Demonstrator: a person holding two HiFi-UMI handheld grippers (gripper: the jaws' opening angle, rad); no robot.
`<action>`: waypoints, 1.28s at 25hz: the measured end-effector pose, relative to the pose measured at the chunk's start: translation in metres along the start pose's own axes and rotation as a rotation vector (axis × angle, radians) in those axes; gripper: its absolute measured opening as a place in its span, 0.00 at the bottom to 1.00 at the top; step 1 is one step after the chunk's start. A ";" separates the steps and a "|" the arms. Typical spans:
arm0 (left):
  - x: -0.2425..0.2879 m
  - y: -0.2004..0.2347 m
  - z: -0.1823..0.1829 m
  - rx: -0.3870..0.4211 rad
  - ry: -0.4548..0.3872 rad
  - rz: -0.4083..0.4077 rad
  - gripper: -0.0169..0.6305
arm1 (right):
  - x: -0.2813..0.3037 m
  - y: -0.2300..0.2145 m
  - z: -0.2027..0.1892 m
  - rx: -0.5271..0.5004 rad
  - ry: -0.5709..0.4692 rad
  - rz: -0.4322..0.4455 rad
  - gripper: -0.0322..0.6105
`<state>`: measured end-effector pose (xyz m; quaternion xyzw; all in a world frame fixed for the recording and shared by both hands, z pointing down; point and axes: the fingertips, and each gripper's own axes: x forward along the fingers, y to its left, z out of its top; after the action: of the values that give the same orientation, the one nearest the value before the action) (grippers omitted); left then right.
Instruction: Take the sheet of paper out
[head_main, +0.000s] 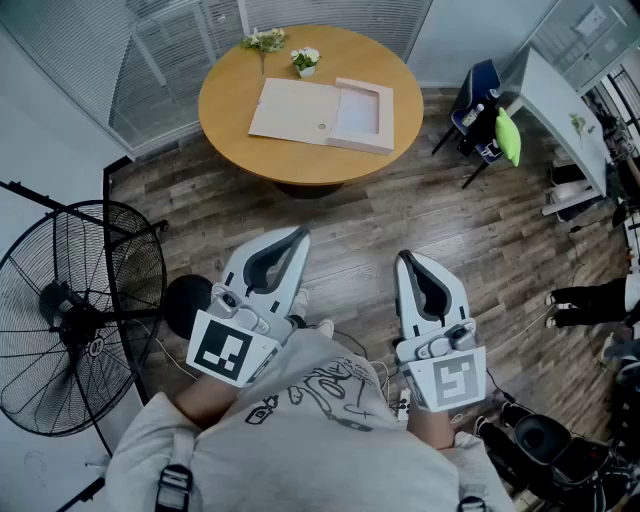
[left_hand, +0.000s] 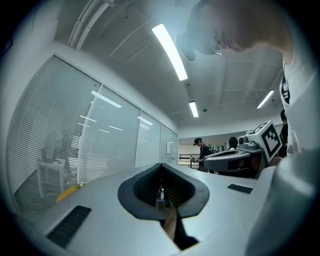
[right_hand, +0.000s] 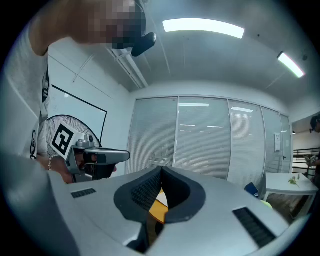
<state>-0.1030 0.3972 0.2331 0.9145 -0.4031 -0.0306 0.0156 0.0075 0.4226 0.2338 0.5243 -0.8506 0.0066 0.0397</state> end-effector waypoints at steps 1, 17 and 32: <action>0.000 0.004 0.000 -0.001 -0.001 0.001 0.06 | 0.002 0.001 0.002 -0.004 -0.008 0.007 0.06; 0.017 0.105 -0.004 -0.012 0.011 -0.020 0.06 | 0.101 0.020 0.015 -0.067 -0.003 -0.019 0.06; 0.031 0.158 -0.016 -0.023 0.043 -0.039 0.06 | 0.155 0.028 0.010 -0.070 0.011 -0.037 0.06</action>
<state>-0.1975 0.2678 0.2562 0.9224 -0.3843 -0.0161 0.0341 -0.0873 0.2965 0.2357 0.5382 -0.8403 -0.0209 0.0627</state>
